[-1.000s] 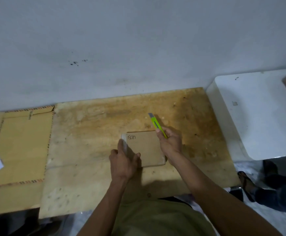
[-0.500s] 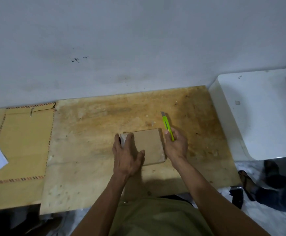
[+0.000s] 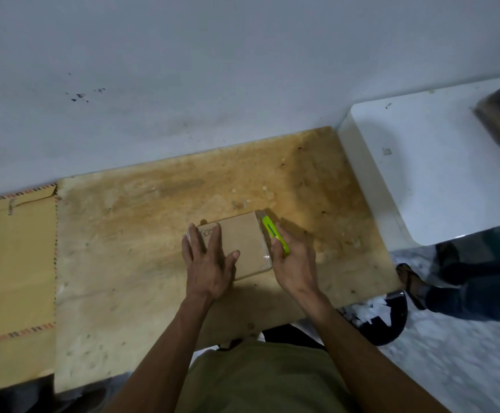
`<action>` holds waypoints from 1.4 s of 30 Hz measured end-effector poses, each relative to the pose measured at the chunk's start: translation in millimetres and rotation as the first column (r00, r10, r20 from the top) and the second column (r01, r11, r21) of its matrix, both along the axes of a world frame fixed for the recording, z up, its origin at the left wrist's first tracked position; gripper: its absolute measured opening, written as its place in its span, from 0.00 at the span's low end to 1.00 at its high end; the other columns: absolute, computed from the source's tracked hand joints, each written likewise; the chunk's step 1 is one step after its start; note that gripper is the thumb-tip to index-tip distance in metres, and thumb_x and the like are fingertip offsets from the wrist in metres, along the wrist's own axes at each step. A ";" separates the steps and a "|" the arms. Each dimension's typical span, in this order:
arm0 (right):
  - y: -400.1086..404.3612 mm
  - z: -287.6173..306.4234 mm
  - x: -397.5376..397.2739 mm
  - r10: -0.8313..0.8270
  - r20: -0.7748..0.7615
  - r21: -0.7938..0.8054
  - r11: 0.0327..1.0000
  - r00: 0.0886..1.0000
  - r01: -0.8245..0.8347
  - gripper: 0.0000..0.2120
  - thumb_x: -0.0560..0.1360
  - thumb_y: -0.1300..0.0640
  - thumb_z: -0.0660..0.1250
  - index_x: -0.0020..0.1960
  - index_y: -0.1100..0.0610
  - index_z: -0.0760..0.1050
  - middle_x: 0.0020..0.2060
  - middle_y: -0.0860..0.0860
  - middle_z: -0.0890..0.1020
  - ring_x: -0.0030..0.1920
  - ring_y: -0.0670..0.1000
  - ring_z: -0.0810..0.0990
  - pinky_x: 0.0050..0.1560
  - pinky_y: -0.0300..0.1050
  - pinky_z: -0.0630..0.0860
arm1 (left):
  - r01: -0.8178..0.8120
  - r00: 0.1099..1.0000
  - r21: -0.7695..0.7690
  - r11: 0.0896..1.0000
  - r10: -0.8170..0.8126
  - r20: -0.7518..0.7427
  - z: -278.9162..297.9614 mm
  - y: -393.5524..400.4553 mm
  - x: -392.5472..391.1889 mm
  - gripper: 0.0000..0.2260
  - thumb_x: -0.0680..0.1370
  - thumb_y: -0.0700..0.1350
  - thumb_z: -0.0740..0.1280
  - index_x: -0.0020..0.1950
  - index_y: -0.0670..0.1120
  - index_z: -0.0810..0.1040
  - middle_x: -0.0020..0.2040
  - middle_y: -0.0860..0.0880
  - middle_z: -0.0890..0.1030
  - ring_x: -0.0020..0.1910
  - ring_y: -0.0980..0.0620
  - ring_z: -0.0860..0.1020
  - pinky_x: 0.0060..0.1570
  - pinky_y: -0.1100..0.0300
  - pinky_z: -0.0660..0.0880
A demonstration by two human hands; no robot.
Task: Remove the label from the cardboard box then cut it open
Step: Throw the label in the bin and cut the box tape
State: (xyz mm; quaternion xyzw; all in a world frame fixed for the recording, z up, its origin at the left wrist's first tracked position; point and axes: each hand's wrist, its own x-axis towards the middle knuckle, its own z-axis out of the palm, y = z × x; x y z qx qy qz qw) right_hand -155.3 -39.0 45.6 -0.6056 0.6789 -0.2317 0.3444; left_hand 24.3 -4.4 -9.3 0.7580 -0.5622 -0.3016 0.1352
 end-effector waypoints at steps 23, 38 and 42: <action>-0.6 3.3 10.4 -0.001 -0.021 0.004 1.000 1.000 0.001 0.18 0.81 0.56 0.61 0.70 0.53 0.72 0.49 0.57 0.85 0.46 0.55 0.83 0.43 0.39 0.74 | -0.029 1.000 0.013 0.999 0.029 -0.002 -5.8 0.5 -1.1 0.36 0.76 0.66 0.55 0.81 0.54 0.52 0.80 0.40 0.36 0.78 0.37 0.34 0.75 0.39 0.44; -0.2 3.3 11.3 0.020 -0.067 0.008 1.000 0.998 -0.019 0.17 0.80 0.55 0.59 0.68 0.51 0.73 0.47 0.57 0.85 0.46 0.59 0.83 0.46 0.49 0.80 | -0.028 1.000 0.026 0.999 0.028 0.011 -4.6 0.0 -2.1 0.36 0.76 0.67 0.54 0.81 0.54 0.51 0.80 0.39 0.36 0.78 0.36 0.35 0.75 0.39 0.43; 3.1 4.5 9.1 0.019 -0.064 0.027 0.999 0.998 -0.017 0.17 0.81 0.56 0.60 0.69 0.53 0.72 0.48 0.58 0.85 0.46 0.58 0.83 0.46 0.46 0.79 | -0.036 0.999 0.035 0.999 0.036 0.000 -5.9 -0.1 -2.1 0.34 0.79 0.64 0.59 0.81 0.55 0.50 0.80 0.41 0.34 0.78 0.36 0.34 0.75 0.38 0.45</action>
